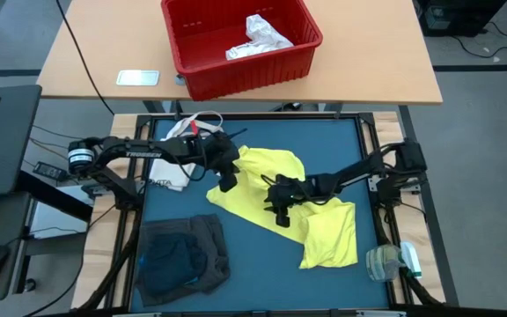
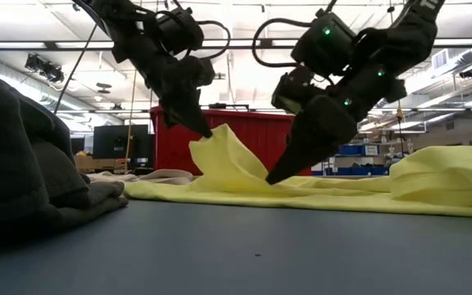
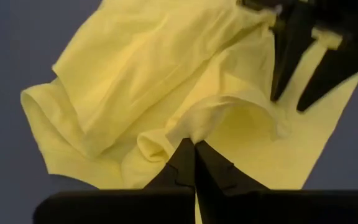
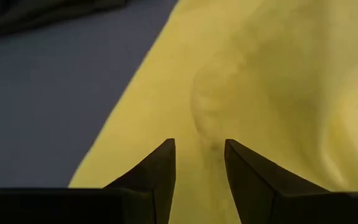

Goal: Fold laundry
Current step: Fold the yellow shirt

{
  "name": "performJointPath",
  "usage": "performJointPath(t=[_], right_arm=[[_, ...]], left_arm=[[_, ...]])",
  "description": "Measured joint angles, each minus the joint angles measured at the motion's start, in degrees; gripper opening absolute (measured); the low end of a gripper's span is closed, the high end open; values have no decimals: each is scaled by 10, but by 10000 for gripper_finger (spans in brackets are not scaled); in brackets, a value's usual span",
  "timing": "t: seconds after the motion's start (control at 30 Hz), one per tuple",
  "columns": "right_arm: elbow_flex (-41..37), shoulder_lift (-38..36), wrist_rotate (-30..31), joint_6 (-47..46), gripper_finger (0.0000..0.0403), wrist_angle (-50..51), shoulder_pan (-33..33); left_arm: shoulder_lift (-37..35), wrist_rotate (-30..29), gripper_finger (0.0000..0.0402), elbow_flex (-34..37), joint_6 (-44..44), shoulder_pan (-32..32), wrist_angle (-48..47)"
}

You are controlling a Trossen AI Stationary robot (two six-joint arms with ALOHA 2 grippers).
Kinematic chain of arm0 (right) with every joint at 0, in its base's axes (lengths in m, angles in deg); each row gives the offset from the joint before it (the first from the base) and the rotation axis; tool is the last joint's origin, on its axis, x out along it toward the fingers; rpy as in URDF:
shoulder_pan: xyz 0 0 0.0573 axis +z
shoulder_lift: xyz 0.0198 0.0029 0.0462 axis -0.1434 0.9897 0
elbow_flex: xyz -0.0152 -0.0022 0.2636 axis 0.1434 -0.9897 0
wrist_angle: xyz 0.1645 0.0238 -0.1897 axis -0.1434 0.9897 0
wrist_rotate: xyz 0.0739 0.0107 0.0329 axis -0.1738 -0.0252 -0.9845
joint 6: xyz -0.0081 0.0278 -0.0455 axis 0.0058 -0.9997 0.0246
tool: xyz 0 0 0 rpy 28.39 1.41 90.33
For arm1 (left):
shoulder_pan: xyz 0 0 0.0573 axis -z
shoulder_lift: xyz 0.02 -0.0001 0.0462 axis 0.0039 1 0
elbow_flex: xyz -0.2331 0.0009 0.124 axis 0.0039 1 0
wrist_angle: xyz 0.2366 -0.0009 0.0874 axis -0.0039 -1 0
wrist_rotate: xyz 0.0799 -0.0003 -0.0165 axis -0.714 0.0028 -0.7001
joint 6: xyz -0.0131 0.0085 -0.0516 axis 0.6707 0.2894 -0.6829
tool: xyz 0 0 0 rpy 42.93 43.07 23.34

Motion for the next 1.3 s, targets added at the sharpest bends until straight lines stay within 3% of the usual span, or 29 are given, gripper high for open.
performJointPath(t=[0.13,0.3,0.43,0.53,0.67,0.83,0.97,1.13,1.2,1.3], right_arm=[[16,25,0,17,142,-19,1],[32,46,65,16,136,-16,1],[37,43,109,-12,81,12,0],[37,25,97,-44,16,52,-4],[37,-22,69,-92,6,115,-5],[38,-99,64,-80,5,129,1],[38,-115,44,-77,29,107,-7],[37,-93,38,-51,109,73,-6],[37,-87,57,-42,147,66,0],[37,-86,134,-40,205,70,15]], left_arm=[[0,-9,0,0,-19,-1,0],[0,-9,0,0,-28,-1,1],[-1,-8,0,0,-35,-1,3],[-6,-7,0,0,-35,-1,3],[-10,-7,0,0,-35,-4,2],[-13,-7,0,-1,-54,-13,2],[-13,-7,0,-8,-77,-27,37],[-19,-6,0,-8,-101,-44,95],[-19,-6,0,-9,-104,-52,99],[-19,-6,0,-8,-106,-67,96]])
